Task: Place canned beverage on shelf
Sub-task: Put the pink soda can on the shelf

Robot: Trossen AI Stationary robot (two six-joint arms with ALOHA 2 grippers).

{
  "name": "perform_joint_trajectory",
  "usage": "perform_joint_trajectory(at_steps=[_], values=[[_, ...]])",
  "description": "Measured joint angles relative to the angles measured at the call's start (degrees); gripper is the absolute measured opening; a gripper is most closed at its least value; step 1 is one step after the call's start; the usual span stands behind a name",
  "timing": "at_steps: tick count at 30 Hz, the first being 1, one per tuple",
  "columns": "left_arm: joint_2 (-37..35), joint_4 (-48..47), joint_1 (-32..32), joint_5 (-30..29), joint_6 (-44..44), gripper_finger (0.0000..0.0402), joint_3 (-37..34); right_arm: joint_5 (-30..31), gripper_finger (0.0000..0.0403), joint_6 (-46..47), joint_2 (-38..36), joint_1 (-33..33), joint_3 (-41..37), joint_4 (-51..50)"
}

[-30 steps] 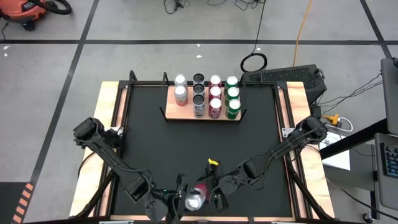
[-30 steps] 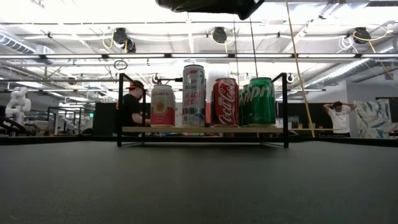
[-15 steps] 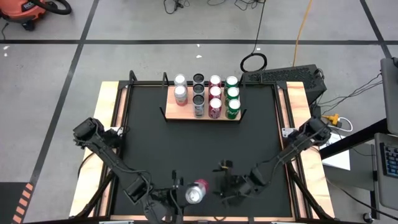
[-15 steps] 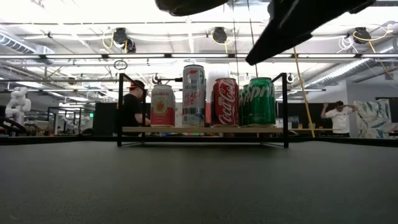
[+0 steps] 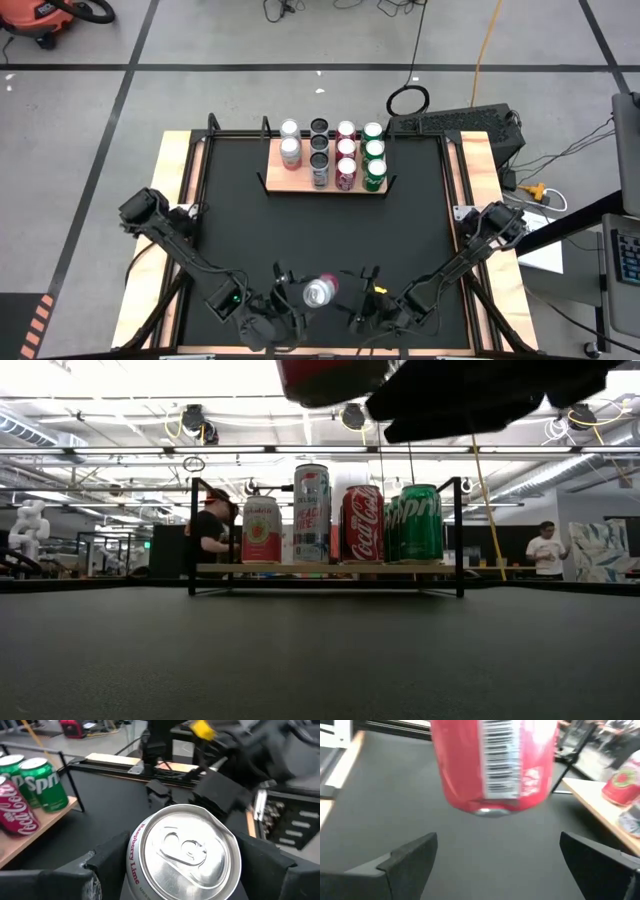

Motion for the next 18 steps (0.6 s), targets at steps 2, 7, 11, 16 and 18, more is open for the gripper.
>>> perform_joint_trajectory(at_steps=[2,7,11,16,18], values=[[0.0,-0.1,0.8,-0.1,-1.5,0.0301,0.0,2.7,0.0398,-0.1,0.7,0.0,0.0,0.2],[0.0,0.1,2.6,-0.2,-1.9,0.0301,0.0,7.3,0.0399,-2.0,0.8,0.0,0.0,0.7],[0.0,0.1,3.8,-0.2,-2.9,0.0301,0.0,8.5,0.0400,-3.0,0.6,0.2,0.0,0.8],[0.0,0.2,5.2,-0.1,-3.4,0.0301,0.0,9.1,0.0400,-2.6,0.6,0.7,0.0,1.0],[0.0,0.3,5.6,0.1,-3.7,0.0301,0.0,10.3,0.0400,-2.6,0.5,1.2,0.0,1.0]])
